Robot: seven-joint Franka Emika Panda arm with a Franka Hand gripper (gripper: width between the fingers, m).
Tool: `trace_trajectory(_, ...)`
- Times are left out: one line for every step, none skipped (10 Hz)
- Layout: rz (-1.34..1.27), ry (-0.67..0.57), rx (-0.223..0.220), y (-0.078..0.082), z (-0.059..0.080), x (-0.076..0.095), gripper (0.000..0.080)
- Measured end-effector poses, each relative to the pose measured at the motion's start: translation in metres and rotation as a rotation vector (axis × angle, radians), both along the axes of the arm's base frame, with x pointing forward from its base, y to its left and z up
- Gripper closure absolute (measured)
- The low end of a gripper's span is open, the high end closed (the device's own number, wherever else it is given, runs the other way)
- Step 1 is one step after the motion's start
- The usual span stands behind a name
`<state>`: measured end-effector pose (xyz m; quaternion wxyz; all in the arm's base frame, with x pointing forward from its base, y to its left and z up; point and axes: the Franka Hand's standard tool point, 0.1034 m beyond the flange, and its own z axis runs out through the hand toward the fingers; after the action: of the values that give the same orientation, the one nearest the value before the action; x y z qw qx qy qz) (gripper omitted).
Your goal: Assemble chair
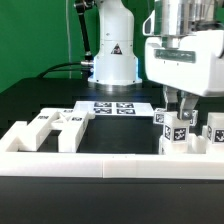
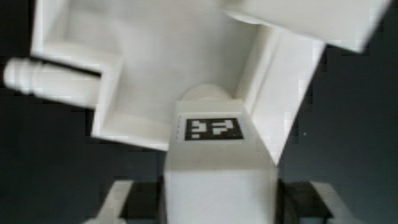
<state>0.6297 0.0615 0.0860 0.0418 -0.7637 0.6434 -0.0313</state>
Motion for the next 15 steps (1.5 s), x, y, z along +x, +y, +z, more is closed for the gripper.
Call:
trace_trajectory(-0.148, -0.008, 0.025, 0.0007, -0.0002, -0.0011, 0.0512)
trace_trajectory(-0.234, -0.020, 0.045, -0.0010, -0.0013, -0.0021, 0.0512)
trace_trajectory(-0.318, -0.018, 0.061, -0.0017, -0.0014, -0.0020, 0.0511)
trace_trajectory(-0.363, -0.016, 0.063, -0.0024, -0.0016, -0.0023, 0.0511)
trace_trajectory(-0.354, -0.006, 0.058, -0.0030, -0.0012, -0.0025, 0.0511)
trace_trajectory(-0.375, -0.005, 0.061, -0.0034, -0.0014, -0.0028, 0.0511)
trace_trajectory(-0.381, -0.005, 0.062, -0.0036, -0.0014, -0.0030, 0.0509)
trace_trajectory(-0.386, -0.005, 0.062, -0.0037, -0.0014, -0.0031, 0.0509)
trace_trajectory(-0.396, -0.004, 0.063, -0.0039, -0.0014, -0.0034, 0.0509)
trace_trajectory(-0.389, -0.004, 0.062, -0.0041, -0.0014, -0.0035, 0.0509)
trace_trajectory(-0.380, -0.004, 0.061, -0.0040, -0.0015, -0.0035, 0.0507)
trace_trajectory(-0.380, -0.004, 0.060, -0.0041, -0.0025, -0.0036, 0.0507)
trace_trajectory(-0.344, -0.002, 0.055, -0.0037, -0.0021, -0.0038, 0.0341)
trace_trajectory(-0.271, 0.008, 0.052, -0.0012, -0.0002, -0.0051, 0.0196)
trace_trajectory(-0.178, 0.006, 0.050, 0.0005, 0.0054, -0.0048, 0.0164)
